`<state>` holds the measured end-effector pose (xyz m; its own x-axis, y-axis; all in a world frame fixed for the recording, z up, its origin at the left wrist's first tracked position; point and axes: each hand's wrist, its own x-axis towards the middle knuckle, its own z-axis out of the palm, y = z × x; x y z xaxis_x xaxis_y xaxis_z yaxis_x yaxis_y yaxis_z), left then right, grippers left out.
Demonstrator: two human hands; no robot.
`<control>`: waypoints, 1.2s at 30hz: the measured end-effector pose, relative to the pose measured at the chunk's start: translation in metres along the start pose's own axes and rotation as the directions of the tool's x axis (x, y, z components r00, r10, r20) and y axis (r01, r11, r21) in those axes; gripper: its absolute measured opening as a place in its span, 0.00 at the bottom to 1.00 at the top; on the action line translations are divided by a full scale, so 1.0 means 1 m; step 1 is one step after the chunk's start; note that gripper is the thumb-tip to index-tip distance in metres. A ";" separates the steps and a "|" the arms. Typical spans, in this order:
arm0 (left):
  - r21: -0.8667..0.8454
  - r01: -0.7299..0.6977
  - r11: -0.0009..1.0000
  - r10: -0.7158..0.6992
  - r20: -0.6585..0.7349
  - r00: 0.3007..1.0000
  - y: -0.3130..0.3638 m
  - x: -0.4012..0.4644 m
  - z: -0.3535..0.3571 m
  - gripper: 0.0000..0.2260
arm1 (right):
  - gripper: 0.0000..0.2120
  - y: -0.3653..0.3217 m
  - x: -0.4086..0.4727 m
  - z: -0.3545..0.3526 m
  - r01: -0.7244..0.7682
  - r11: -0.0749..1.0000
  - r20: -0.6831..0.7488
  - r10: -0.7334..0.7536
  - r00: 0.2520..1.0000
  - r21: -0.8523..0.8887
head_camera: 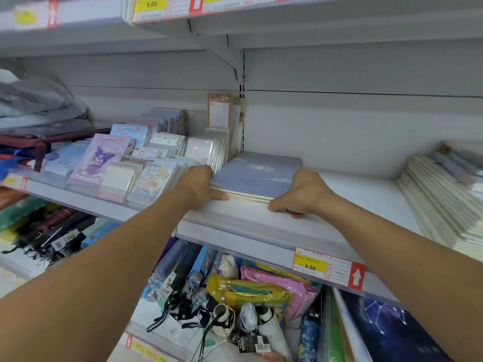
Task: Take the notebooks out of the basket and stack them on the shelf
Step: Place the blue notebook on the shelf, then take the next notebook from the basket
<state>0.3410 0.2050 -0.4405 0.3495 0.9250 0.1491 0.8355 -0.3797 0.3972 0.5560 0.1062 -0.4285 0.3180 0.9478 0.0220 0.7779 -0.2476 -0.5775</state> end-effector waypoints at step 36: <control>-0.080 0.431 0.899 -0.224 0.760 0.610 -0.009 -0.352 0.190 0.22 | 0.60 0.245 -0.314 0.192 -0.067 0.930 0.472 0.245 0.847 -0.363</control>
<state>0.2907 -0.1201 -0.6691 0.3481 0.6383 -0.6866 0.8675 0.0583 0.4940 0.5431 -0.2134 -0.7337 0.2042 0.8371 -0.5074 0.8984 -0.3661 -0.2424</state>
